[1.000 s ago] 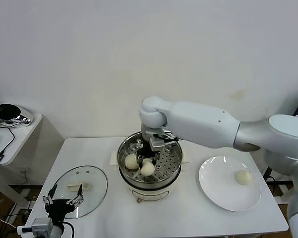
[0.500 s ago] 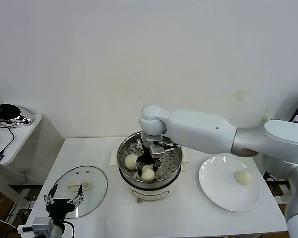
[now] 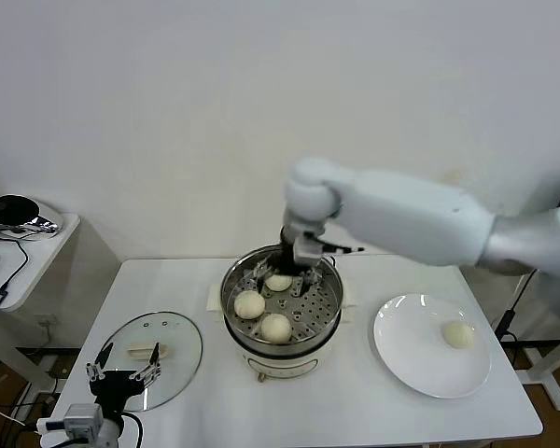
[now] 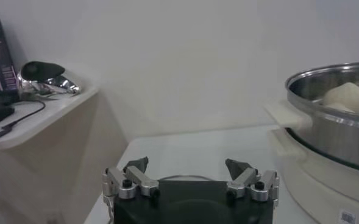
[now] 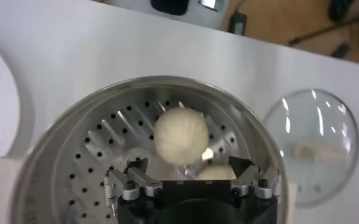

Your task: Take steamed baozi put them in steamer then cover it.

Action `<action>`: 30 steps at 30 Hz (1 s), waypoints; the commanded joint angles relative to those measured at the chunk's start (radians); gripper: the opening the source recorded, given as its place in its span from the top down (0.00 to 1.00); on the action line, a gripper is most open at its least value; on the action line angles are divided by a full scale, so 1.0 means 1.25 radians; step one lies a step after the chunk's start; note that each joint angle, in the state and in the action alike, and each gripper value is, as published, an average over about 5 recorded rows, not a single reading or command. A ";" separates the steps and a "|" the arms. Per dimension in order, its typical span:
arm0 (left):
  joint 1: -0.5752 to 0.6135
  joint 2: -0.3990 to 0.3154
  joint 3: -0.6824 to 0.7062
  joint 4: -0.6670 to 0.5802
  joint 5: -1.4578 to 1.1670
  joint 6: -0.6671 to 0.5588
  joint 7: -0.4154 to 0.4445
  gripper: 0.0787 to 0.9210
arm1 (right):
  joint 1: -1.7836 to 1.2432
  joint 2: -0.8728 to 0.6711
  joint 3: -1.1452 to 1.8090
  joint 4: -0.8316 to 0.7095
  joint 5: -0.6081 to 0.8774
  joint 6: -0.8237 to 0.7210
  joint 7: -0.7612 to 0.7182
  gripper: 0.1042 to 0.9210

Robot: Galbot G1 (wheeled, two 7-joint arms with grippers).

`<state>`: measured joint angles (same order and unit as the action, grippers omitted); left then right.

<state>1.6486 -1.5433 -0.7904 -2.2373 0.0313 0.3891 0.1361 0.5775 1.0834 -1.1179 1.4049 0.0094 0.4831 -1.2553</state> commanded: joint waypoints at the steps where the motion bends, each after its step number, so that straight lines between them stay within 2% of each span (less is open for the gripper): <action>1: 0.004 0.012 0.000 -0.002 -0.010 0.001 0.000 0.12 | 0.123 -0.284 -0.021 0.038 0.200 -0.510 -0.004 0.12; 5: 0.001 0.017 0.004 -0.002 -0.012 0.004 0.005 0.12 | 0.039 -0.412 0.038 0.043 0.182 -0.658 -0.036 0.12; 9: 0.001 0.023 0.004 0.004 -0.013 0.006 0.006 0.12 | -0.097 -0.488 0.142 0.037 0.103 -0.715 -0.040 0.12; 20: 0.034 0.017 0.000 0.002 -0.001 0.005 0.003 0.12 | -0.644 -0.542 0.589 0.015 -0.157 -0.634 -0.024 0.12; 26: 0.044 0.015 0.014 0.005 0.019 0.004 0.003 0.12 | -0.785 -0.517 0.680 -0.030 -0.239 -0.610 0.008 0.12; 30: 0.044 0.011 0.017 0.008 0.029 0.005 0.002 0.12 | -0.810 -0.499 0.685 -0.053 -0.250 -0.603 0.026 0.12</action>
<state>1.6952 -1.5268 -0.7763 -2.2322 0.0476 0.3952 0.1389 -0.1203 0.4931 -0.4886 1.3873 -0.1604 -0.2480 -1.2553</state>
